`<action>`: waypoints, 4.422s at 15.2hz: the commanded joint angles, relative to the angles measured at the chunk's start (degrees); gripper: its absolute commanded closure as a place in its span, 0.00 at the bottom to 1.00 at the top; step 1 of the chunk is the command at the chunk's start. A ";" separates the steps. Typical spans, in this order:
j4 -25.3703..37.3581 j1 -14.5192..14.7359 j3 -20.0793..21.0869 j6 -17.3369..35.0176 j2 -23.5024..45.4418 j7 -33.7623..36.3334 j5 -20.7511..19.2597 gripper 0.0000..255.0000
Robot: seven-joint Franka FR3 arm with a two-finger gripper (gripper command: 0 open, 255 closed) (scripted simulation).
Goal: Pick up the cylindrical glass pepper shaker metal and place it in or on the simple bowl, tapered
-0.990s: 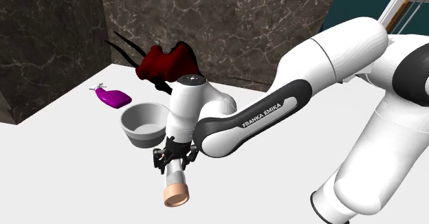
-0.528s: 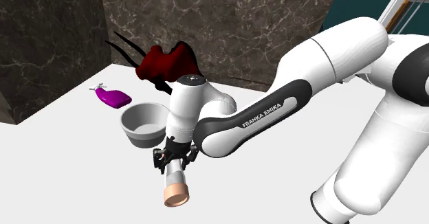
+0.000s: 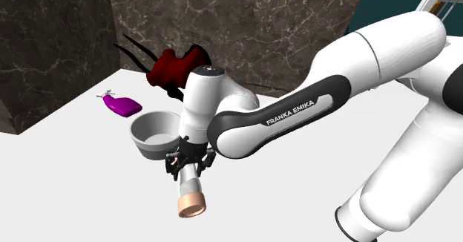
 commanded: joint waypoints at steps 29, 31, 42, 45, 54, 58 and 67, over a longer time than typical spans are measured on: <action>19.10 -1.99 -0.83 -21.44 -3.04 -3.40 2.50 1.00; 23.77 -1.74 -1.13 -22.54 1.89 -2.54 -1.14 1.00; 61.29 8.45 -7.32 -36.21 30.05 -3.02 -16.86 1.00; 67.78 10.67 -8.54 -38.39 34.22 -3.94 -18.29 1.00; 58.75 8.29 -8.45 -30.74 33.34 -3.43 -18.15 1.00; 55.75 7.67 -8.58 -27.77 33.49 -3.21 -18.35 1.00; 56.66 8.03 -8.65 -28.25 33.90 -3.19 -18.49 0.00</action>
